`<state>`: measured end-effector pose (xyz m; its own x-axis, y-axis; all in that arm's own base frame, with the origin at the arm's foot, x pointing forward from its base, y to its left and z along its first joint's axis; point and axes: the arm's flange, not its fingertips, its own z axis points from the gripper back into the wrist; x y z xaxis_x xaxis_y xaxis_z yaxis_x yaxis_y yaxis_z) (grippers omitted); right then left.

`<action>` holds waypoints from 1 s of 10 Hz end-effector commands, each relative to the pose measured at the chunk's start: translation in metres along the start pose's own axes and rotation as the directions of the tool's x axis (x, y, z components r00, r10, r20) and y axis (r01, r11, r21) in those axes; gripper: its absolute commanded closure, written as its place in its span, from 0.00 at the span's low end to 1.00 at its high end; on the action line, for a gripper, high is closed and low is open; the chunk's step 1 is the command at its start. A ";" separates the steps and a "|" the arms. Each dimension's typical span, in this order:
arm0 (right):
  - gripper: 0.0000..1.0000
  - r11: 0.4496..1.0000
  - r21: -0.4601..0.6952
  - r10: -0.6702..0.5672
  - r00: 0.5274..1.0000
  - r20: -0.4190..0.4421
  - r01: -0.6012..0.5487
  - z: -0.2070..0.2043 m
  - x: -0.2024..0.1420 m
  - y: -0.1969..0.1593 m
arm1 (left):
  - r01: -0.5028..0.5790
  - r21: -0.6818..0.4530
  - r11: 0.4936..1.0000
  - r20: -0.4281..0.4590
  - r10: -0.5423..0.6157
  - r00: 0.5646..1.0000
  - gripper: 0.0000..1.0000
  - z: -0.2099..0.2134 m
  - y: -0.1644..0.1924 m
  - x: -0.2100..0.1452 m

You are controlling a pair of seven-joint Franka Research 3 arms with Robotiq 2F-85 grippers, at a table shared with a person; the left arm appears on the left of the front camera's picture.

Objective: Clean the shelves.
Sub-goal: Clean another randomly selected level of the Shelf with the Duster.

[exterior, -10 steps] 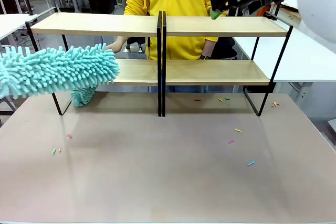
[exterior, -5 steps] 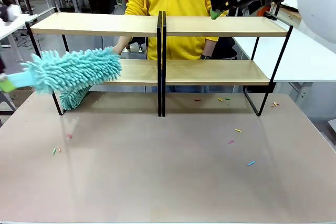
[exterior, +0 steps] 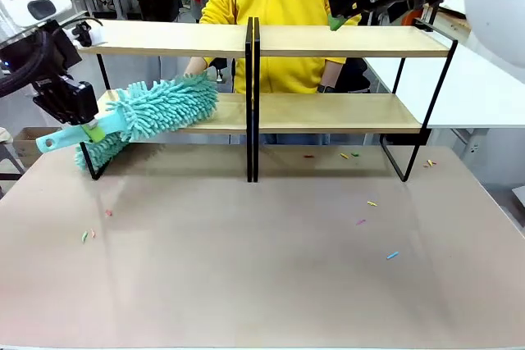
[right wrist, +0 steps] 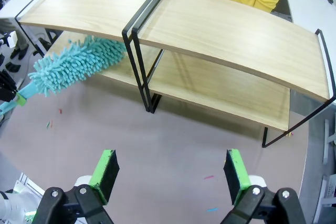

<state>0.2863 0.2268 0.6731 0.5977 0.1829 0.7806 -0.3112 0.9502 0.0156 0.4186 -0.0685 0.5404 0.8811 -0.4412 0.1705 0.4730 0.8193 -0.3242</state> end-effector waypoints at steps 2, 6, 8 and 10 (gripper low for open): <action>0.00 1.000 -0.006 -0.003 1.000 0.005 0.003 0.000 0.001 -0.001 | 0.002 0.049 0.999 -0.002 -0.002 1.000 0.87 0.004 0.004 -0.002; 0.00 1.000 -0.006 -0.003 1.000 0.005 0.003 0.000 0.001 -0.001 | 0.002 0.049 0.999 -0.002 -0.002 1.000 0.87 0.004 0.004 -0.002; 0.00 1.000 -0.006 -0.003 1.000 0.005 0.003 0.000 0.001 -0.001 | 0.002 0.049 0.999 -0.002 -0.002 1.000 0.87 0.004 0.004 -0.002; 0.00 1.000 -0.006 -0.003 1.000 0.005 0.003 0.000 0.001 -0.001 | 0.006 0.033 0.999 -0.014 -0.005 1.000 0.87 0.001 0.004 -0.002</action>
<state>0.2863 0.2268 0.6731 0.5977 0.1829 0.7806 -0.3112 0.9502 0.0156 0.4193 -0.0643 0.5391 0.8782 -0.4514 0.1580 0.4783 0.8281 -0.2926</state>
